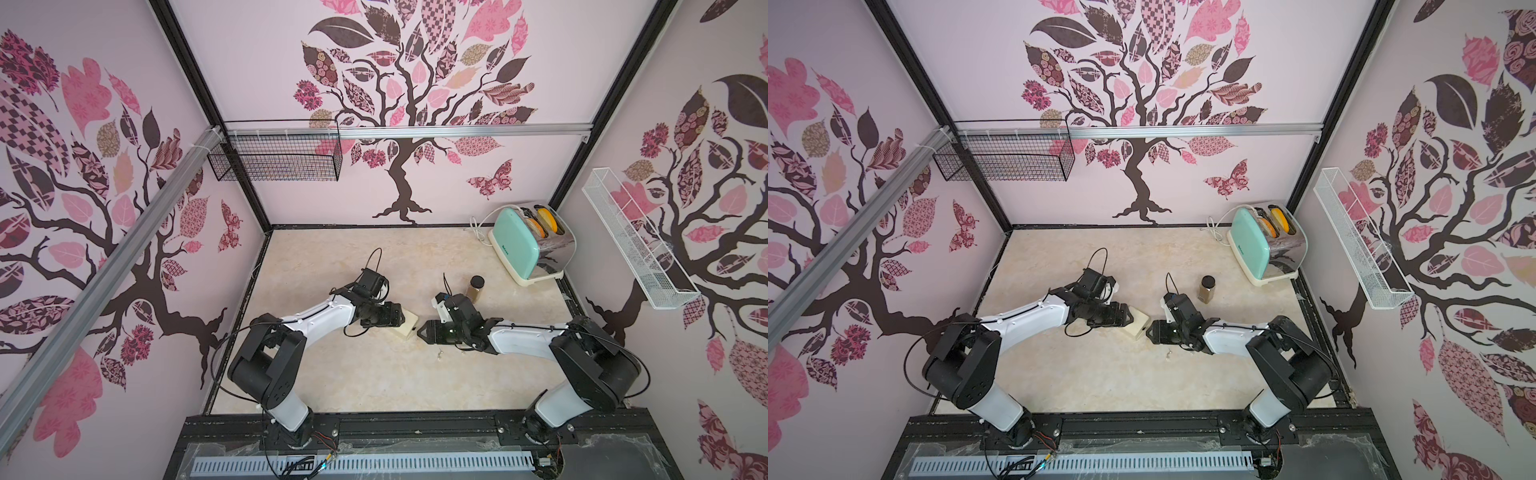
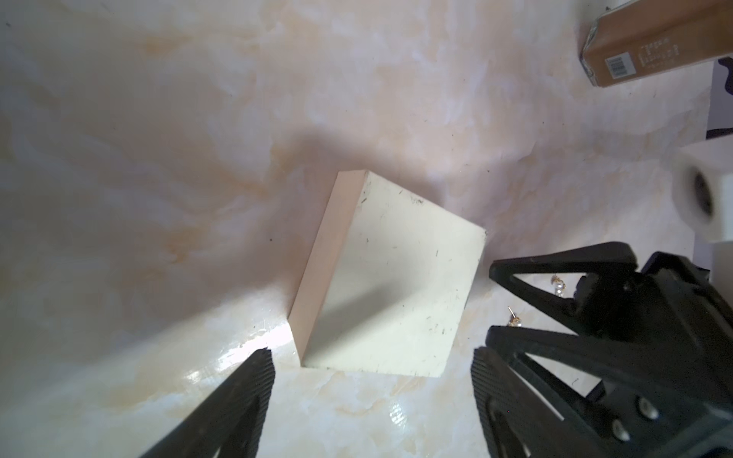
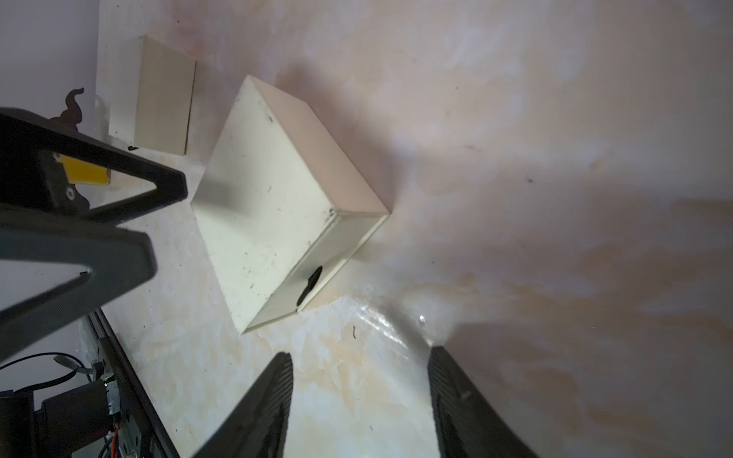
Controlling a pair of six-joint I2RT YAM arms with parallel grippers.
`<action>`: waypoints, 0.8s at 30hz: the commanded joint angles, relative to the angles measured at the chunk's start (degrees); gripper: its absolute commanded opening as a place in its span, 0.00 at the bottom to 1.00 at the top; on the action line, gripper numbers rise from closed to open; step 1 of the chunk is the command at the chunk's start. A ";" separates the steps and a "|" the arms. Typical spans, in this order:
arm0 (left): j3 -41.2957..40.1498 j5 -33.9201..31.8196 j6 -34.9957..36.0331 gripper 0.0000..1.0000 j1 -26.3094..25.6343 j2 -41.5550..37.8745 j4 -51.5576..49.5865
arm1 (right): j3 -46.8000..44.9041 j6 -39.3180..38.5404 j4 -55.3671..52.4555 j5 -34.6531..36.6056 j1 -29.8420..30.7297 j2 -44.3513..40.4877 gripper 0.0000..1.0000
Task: Place the earrings into the drawer-style jewelry box
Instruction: Open the drawer in the jewelry box.
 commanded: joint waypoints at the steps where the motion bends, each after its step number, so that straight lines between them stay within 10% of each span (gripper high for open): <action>1: 1.26 -1.07 3.41 0.78 0.27 2.04 -3.76 | 3.10 2.29 1.77 -3.05 -0.49 1.42 0.54; 24: 1.42 -1.00 2.64 0.75 0.39 4.68 -3.32 | 4.87 1.28 4.07 -5.16 -1.72 5.68 0.30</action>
